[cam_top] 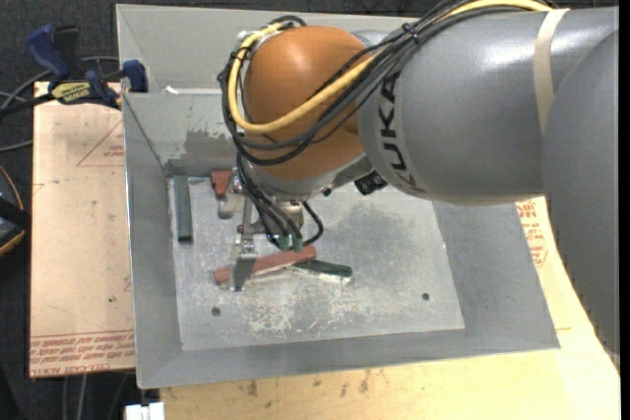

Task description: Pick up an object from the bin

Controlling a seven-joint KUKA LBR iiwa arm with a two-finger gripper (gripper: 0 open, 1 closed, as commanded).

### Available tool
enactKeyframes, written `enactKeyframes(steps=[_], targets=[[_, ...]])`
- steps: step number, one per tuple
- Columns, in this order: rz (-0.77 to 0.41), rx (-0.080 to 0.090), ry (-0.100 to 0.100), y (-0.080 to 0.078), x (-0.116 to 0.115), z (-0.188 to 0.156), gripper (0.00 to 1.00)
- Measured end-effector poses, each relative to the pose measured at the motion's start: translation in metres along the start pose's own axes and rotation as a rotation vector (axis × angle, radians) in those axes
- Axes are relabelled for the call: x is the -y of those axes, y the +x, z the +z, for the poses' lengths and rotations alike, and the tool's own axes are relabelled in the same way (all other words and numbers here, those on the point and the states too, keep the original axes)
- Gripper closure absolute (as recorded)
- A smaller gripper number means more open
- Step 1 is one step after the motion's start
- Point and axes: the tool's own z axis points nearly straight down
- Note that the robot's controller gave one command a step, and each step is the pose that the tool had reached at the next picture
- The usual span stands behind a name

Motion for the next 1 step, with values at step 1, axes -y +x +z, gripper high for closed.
enactKeyframes(steps=[1], targets=[[0.003, 0.007, -0.001, -0.0019, 0.0010, -0.0041, 0.00]])
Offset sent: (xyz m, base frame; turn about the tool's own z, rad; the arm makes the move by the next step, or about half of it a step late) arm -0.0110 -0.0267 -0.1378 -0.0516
